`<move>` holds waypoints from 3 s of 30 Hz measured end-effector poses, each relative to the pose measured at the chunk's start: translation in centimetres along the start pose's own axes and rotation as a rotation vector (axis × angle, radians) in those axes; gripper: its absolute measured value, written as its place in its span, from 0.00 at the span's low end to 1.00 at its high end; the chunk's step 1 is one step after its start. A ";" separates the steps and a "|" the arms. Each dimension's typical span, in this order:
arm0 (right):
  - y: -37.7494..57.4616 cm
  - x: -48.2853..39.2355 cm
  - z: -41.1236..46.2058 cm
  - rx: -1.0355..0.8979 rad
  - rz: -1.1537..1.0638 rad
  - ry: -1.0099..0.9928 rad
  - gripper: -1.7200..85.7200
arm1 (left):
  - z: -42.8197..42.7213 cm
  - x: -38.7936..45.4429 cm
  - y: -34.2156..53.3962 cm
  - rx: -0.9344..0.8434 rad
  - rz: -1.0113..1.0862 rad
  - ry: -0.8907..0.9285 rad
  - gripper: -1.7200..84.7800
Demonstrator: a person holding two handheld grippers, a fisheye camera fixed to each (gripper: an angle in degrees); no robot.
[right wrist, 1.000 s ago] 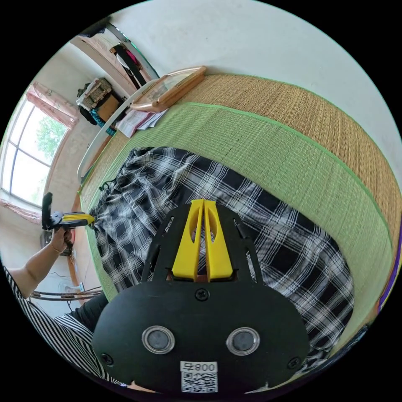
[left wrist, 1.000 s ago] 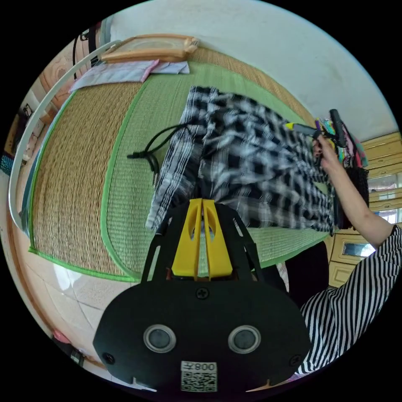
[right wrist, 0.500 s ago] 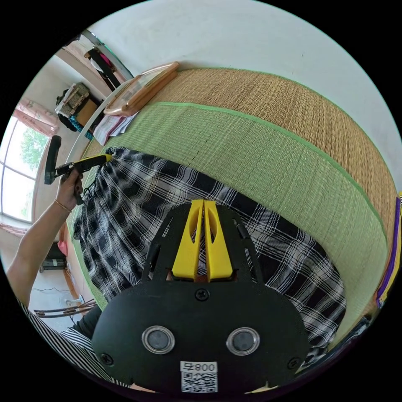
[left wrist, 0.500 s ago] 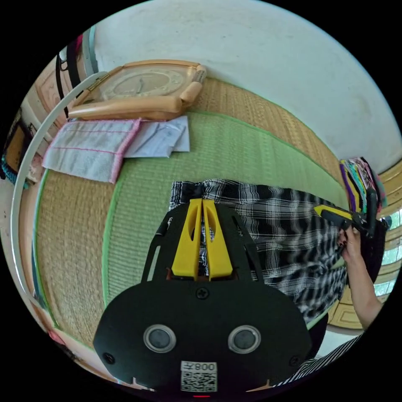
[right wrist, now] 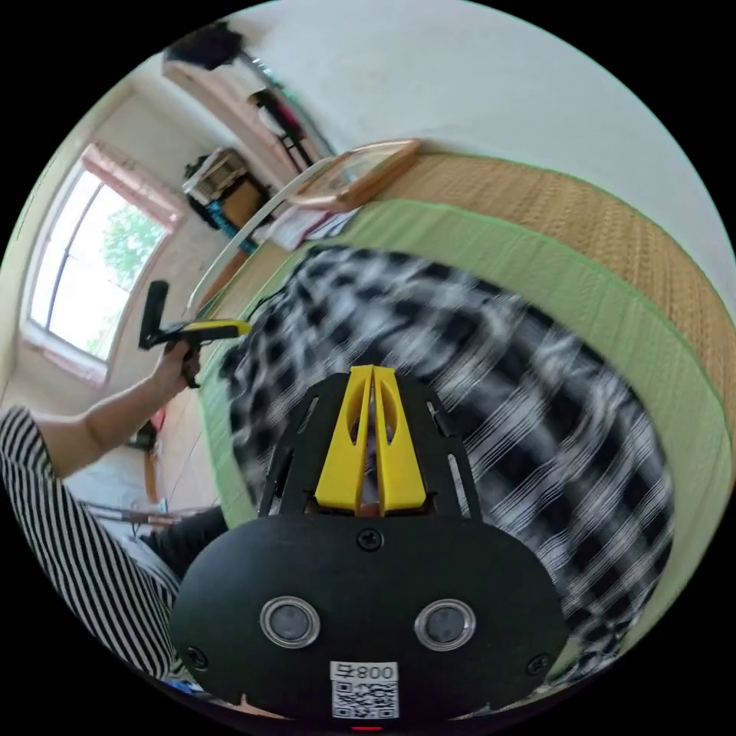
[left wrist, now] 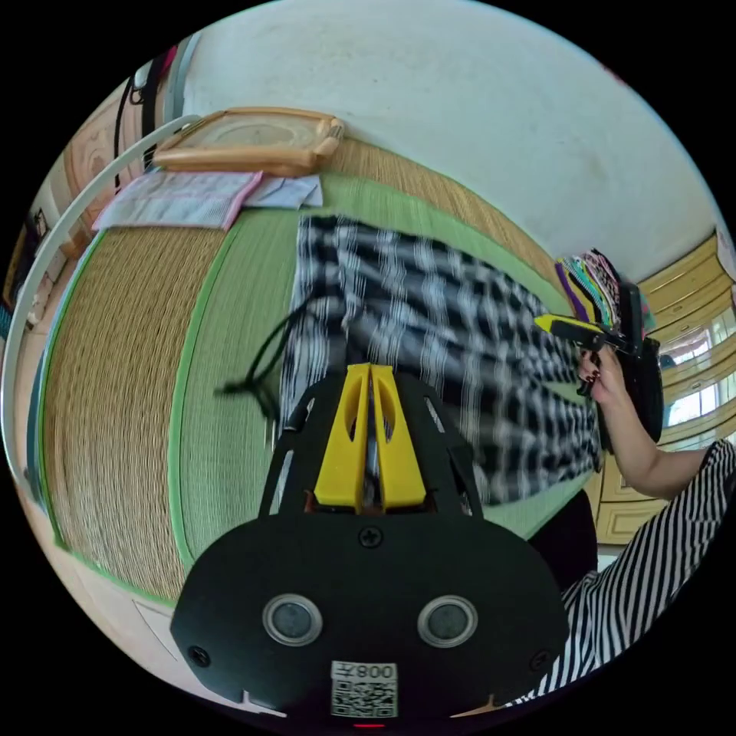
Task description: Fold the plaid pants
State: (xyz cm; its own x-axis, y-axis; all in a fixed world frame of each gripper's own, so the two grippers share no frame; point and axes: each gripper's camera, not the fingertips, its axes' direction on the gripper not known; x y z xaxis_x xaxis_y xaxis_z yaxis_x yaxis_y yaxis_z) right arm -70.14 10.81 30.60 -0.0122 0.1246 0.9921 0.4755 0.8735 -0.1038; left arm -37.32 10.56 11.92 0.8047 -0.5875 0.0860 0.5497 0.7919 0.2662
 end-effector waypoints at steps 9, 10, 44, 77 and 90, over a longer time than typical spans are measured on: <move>14.9 -5.3 5.5 -0.209 0.011 -0.038 0.02 | 1.0 1.4 4.2 -0.124 -0.102 -0.136 0.02; 15.5 -4.7 5.4 -0.213 0.038 -0.062 0.02 | 1.0 2.2 4.0 -0.124 -0.095 -0.138 0.02; 43.2 36.4 -21.5 -0.161 0.619 0.671 0.02 | 24.9 47.7 -11.7 -0.292 0.832 0.027 0.03; 49.6 38.4 -24.9 -0.048 0.661 0.705 0.02 | 30.9 47.0 -16.0 -0.325 0.629 0.310 0.04; 45.0 46.0 -20.9 -0.073 0.783 0.690 0.02 | 33.7 44.8 -15.1 -0.419 0.630 0.288 0.02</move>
State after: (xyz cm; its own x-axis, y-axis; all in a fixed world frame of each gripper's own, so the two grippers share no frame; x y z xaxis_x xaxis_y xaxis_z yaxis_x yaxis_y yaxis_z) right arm -30.97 46.00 73.00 0.8162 0.3277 0.4758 0.1855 0.6313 -0.7530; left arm -17.14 -33.41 44.14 0.9861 0.0109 -0.1656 -0.0339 0.9901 -0.1365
